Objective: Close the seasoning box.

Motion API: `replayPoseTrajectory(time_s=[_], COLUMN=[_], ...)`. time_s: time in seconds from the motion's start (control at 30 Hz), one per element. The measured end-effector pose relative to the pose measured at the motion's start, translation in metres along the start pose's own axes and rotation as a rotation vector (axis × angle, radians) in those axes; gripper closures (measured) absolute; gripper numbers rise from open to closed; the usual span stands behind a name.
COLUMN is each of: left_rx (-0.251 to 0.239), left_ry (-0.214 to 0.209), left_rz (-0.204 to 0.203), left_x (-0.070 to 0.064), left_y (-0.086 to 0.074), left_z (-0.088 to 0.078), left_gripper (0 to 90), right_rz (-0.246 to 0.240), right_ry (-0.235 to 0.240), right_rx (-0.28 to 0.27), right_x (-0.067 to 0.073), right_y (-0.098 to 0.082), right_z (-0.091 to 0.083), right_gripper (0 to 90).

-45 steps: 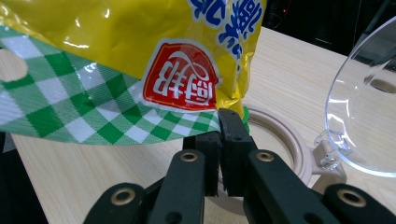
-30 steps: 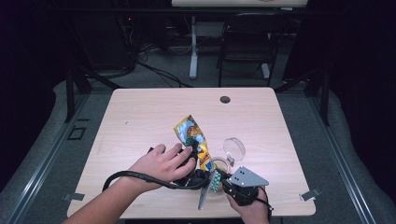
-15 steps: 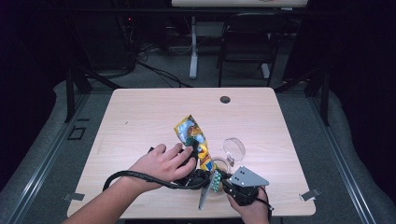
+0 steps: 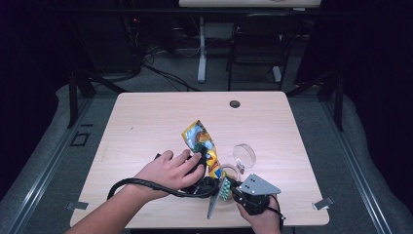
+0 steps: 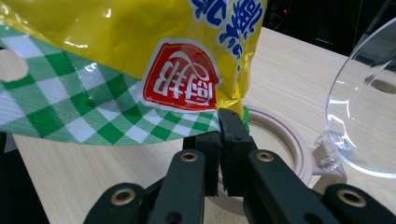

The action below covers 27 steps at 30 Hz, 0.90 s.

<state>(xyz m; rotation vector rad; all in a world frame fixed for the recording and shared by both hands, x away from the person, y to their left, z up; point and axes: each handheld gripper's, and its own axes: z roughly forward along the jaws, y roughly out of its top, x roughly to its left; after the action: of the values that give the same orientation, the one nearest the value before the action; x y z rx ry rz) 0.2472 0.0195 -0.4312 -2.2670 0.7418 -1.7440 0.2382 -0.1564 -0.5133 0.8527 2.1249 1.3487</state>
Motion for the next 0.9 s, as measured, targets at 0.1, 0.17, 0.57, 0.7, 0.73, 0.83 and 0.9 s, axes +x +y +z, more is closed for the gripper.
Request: replayPoseTrajectory(time_s=[0.1,0.17,0.57,0.7,0.73,0.83,0.9], left_rx=[0.0,-0.008,0.013,0.012,0.014,0.006,0.009], left_ry=[0.001,0.012,0.015,0.018,-0.002,0.008,-0.003], left_rz=[0.0,-0.003,0.028,0.024,0.015,0.005,-0.009], left_x=[0.0001,0.0001,0.0024,0.0023,0.0019,0.0009,0.0006], left_y=[-0.0001,0.0001,0.0005,0.0002,0.0,-0.0008,-0.002], left_z=[0.0,-0.0001,-0.0016,-0.0018,-0.0016,-0.0012,-0.0013], left_gripper=[87.7,87.7,87.7,87.7,87.7,87.8,87.8], right_rz=[-0.001,0.001,0.0,-0.002,-0.002,-0.004,-0.004], right_ry=[0.003,0.002,0.002,0.0,0.0,0.0,0.0], right_rx=[0.002,0.0,-0.001,0.0,-0.001,0.0,-0.002], right_x=[-0.0002,0.0,0.0001,-0.0003,-0.0002,-0.0001,-0.0001], right_y=[0.0,0.0,0.0002,0.0004,0.0004,0.0005,0.0006], right_z=[-0.0001,0.0,-0.0002,-0.0008,-0.0008,-0.0008,-0.0008], right_gripper=[87.8,87.8,87.8,87.8,87.8,87.9,87.9])
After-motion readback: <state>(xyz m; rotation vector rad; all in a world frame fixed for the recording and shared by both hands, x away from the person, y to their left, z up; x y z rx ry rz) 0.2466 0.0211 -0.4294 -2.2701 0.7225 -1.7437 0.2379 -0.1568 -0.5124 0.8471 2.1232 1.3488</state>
